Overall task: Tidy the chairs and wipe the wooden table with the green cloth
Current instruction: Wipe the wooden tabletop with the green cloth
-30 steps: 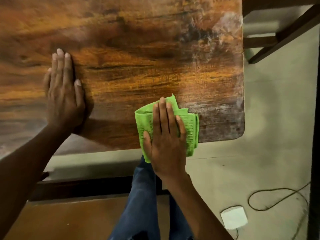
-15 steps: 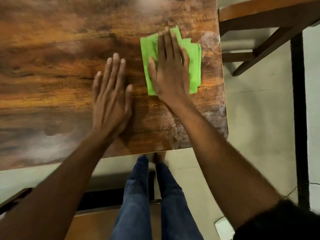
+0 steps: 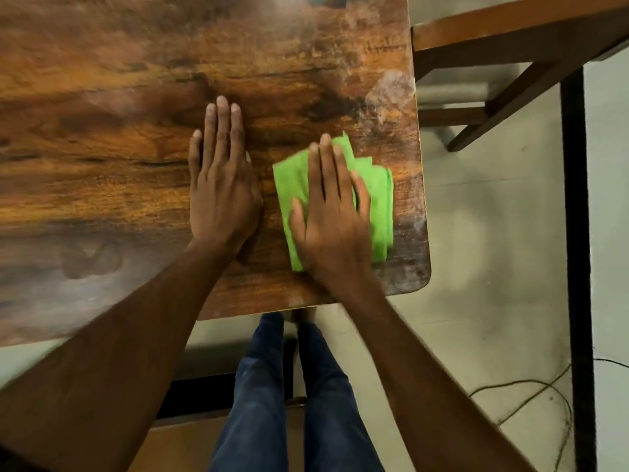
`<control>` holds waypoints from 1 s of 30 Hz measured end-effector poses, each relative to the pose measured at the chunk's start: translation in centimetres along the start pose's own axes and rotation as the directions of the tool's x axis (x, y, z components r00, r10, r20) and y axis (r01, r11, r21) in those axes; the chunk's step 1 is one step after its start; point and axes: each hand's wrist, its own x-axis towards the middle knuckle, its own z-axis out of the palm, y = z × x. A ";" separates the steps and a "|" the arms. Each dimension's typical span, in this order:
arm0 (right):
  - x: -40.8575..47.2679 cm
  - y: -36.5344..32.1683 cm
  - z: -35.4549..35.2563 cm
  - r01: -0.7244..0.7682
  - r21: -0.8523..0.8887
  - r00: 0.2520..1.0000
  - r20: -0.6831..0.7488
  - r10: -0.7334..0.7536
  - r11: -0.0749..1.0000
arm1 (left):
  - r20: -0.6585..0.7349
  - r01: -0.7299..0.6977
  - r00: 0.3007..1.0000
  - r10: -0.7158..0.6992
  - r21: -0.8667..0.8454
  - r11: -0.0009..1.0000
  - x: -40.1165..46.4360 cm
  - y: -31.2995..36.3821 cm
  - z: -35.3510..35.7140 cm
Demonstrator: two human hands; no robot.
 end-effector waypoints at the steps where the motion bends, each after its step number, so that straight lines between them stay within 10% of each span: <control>1: 3.3 0.4 -0.1 0.006 -0.003 1.000 -0.029 -0.006 1.000 | 0.003 0.002 1.000 -0.002 -0.005 1.000 0.0 0.1 -0.1; 6: 13.7 2.4 -1.0 -0.050 -0.023 0.997 -0.066 0.048 0.999 | 0.000 -0.002 1.000 0.002 -0.017 1.000 -0.1 0.2 -0.3; 17: -6.3 0.2 -0.7 0.049 -0.025 0.991 0.128 -0.045 0.998 | 0.012 -0.003 1.000 0.004 -0.016 1.000 0.0 0.2 -0.4; 30: -0.4 6.6 -1.7 -0.070 -0.036 0.997 0.016 0.070 0.997 | 0.012 0.000 1.000 0.000 -0.021 1.000 0.0 0.2 -0.3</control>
